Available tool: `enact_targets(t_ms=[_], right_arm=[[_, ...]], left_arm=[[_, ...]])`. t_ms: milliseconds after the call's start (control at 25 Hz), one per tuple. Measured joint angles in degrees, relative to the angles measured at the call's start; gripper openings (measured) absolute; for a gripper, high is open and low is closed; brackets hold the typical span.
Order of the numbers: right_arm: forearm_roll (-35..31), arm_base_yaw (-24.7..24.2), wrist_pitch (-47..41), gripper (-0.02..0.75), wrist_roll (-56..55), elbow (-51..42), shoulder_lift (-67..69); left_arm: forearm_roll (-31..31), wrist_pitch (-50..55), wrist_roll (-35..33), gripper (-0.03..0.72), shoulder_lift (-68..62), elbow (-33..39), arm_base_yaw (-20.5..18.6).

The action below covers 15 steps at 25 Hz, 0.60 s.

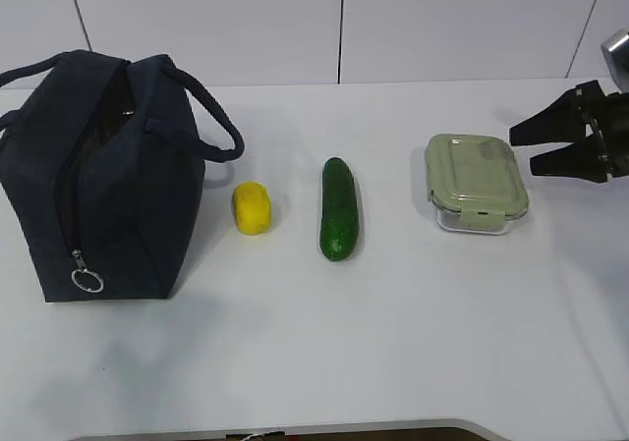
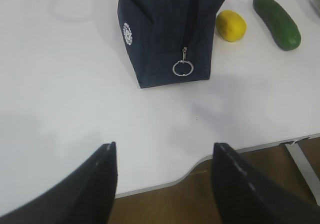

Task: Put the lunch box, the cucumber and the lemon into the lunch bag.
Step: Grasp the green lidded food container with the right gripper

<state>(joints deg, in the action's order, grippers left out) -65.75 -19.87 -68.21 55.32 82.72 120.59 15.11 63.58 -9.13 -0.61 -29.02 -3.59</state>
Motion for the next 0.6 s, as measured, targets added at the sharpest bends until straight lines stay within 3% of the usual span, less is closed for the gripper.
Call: enact_targets(t_ms=[600], right_arm=[[0.05, 0.00, 0.12, 0.581, 0.91, 3.47, 6.61]], left_arm=[[0.00, 0.00, 0.00, 0.438, 0.00, 0.00, 0.00]])
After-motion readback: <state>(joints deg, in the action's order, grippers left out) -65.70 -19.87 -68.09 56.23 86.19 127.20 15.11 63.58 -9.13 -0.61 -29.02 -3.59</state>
